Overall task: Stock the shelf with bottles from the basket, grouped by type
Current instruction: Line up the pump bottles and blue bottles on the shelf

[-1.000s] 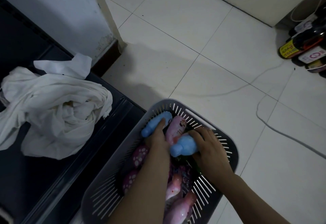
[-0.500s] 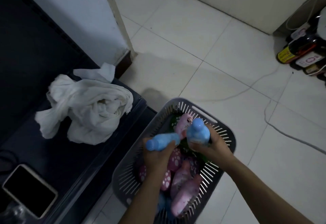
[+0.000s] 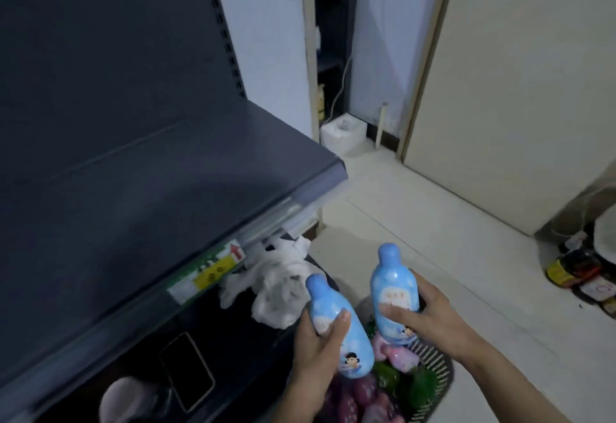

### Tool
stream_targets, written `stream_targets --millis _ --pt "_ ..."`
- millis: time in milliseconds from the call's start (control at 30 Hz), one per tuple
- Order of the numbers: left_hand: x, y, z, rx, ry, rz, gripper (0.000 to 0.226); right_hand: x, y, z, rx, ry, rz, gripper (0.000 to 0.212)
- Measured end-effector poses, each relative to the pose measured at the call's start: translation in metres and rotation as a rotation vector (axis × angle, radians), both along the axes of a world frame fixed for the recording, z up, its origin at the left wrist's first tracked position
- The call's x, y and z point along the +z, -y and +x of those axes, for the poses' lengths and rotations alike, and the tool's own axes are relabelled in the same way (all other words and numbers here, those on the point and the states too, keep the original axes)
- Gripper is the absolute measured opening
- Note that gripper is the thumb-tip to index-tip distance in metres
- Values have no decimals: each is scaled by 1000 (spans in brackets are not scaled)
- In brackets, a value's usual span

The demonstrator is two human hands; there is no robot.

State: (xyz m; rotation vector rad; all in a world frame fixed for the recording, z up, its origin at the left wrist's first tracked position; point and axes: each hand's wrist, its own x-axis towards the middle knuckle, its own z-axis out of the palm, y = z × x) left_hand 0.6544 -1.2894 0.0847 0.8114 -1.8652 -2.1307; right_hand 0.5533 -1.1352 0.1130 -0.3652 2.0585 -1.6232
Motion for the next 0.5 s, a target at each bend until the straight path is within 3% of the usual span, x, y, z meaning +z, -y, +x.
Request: stream_targets --millis 133,267,367,500 --pt "62 14 21 37 -116 -110 59 81 27 12 127 -117 -58 34" --pt "131 38 46 221 -258 -132 55 144 61 28 216 -218 -121 31" --pt "172 64 75 331 -291 -236 35 177 96 46 262 -285 -162 26" --pt "209 99 123 471 -323 -373 49 205 144 80 333 -354 -198 26"
